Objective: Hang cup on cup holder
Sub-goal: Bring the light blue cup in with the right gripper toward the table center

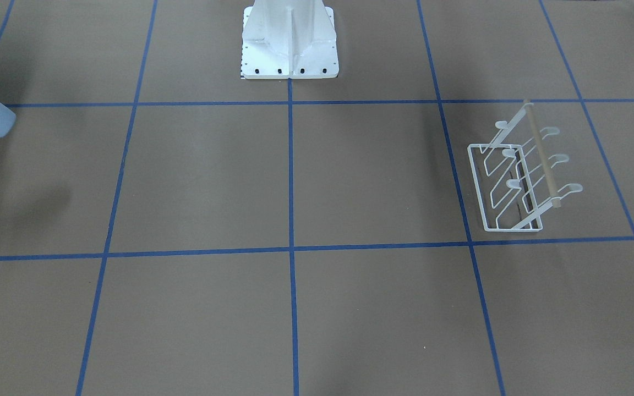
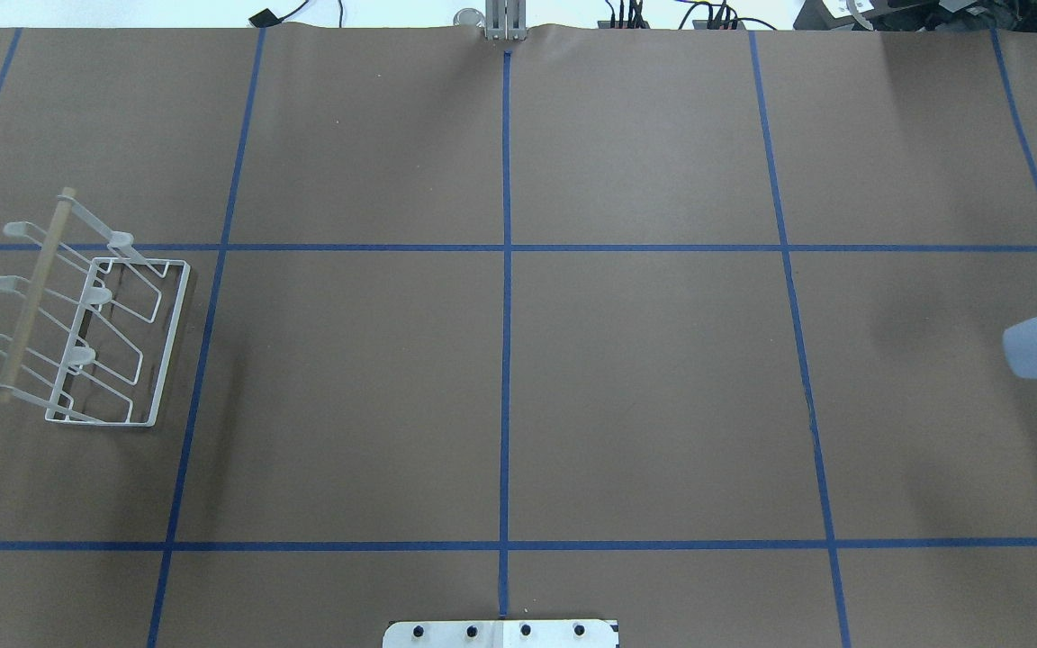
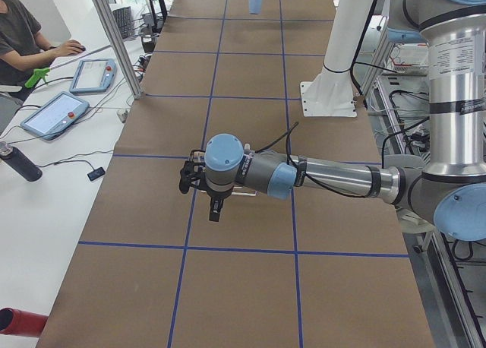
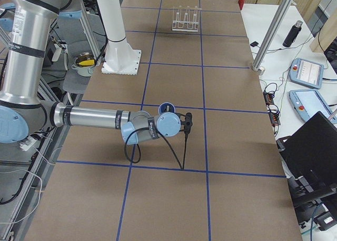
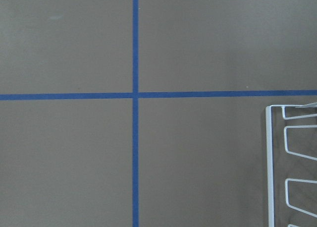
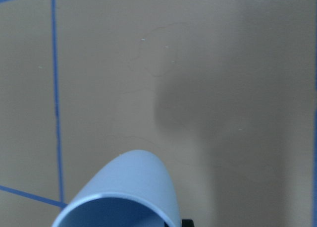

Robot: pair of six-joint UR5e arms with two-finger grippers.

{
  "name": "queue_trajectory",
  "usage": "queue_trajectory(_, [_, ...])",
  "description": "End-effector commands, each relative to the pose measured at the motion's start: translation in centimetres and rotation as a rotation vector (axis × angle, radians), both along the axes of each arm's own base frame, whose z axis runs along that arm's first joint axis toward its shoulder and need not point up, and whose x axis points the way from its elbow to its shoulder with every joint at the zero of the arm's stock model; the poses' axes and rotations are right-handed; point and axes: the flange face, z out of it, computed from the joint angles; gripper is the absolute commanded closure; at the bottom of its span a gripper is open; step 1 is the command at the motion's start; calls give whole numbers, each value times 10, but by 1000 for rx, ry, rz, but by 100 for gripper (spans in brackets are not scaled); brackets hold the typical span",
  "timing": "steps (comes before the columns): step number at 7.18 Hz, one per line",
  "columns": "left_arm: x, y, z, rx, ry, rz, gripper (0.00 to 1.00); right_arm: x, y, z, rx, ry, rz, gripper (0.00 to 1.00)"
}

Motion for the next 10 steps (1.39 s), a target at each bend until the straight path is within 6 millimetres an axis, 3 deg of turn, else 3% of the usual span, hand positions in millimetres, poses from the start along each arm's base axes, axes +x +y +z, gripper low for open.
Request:
queue_trajectory(1, [23, -19, -31, 222, 32, 53, 1, -8, -65, -52, 68, -76, -23, 100])
queue_trajectory(2, [41, -34, -48, 263, 41, 82, 1, -11, -94, -85, 32, -56, -9, 100])
queue_trajectory(4, [63, -64, -79, 235, 73, 60, 1, -17, -139, -127, 104, 117, 94, 100])
queue_trajectory(5, [69, -75, -88, 250, 47, 44, 1, -24, -152, -131, 138, 210, 144, 100])
queue_trajectory(6, [94, -83, -95, 234, 12, 24, 1, -29, -162, -134, 163, 284, 186, 100])
queue_trajectory(8, [126, -102, -134, 181, 50, -34, 2, -42, -174, -147, 199, 398, 293, 100])
queue_trajectory(10, [147, -112, -168, 161, 92, -48, 2, -99, -173, -154, 120, 369, 480, 100])
